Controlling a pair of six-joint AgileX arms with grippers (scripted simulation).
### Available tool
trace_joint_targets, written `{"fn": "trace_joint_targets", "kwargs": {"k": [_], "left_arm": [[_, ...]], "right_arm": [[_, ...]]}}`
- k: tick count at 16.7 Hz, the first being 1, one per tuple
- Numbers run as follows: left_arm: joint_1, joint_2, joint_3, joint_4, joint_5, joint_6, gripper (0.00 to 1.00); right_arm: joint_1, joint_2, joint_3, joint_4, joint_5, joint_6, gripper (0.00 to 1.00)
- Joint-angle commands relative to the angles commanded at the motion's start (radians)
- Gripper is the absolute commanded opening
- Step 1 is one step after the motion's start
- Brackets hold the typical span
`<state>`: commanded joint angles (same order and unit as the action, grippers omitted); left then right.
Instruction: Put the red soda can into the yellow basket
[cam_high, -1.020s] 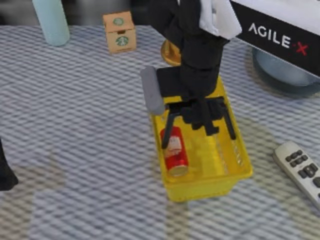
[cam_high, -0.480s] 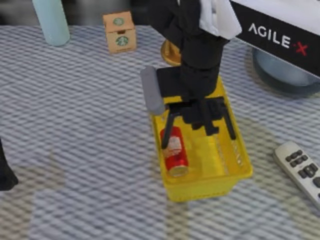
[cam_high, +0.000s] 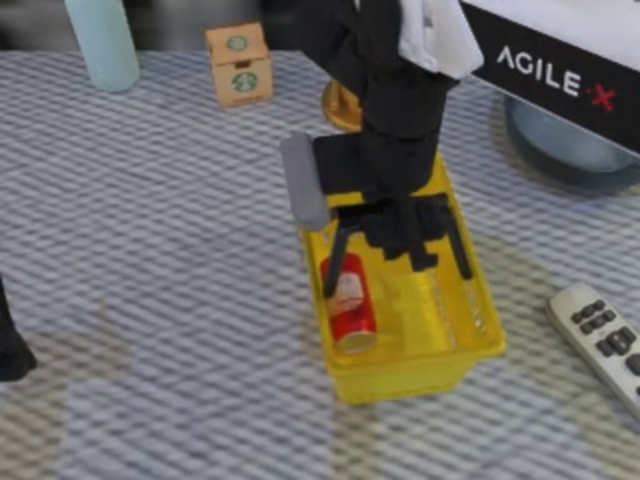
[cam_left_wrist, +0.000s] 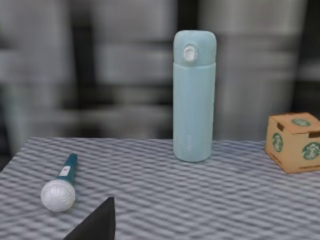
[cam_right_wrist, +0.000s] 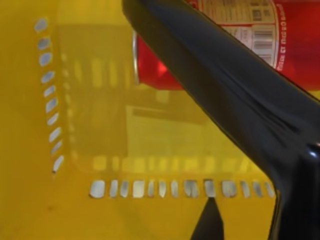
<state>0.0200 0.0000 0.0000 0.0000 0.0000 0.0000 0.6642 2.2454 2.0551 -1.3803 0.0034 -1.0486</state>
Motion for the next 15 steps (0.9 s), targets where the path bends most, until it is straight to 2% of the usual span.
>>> {"fn": "trace_joint_targets", "kwargs": {"k": [12,15], "left_arm": [[0.0,0.0,0.0,0.0,0.0,0.0,1.0],[0.0,0.0,0.0,0.0,0.0,0.0,1.0]], "right_arm": [[-0.001,0.001,0.004,-0.004,0.0,-0.001,0.0],[-0.012,-0.008,0.064,-0.074,0.0,-0.016,0.0]]}}
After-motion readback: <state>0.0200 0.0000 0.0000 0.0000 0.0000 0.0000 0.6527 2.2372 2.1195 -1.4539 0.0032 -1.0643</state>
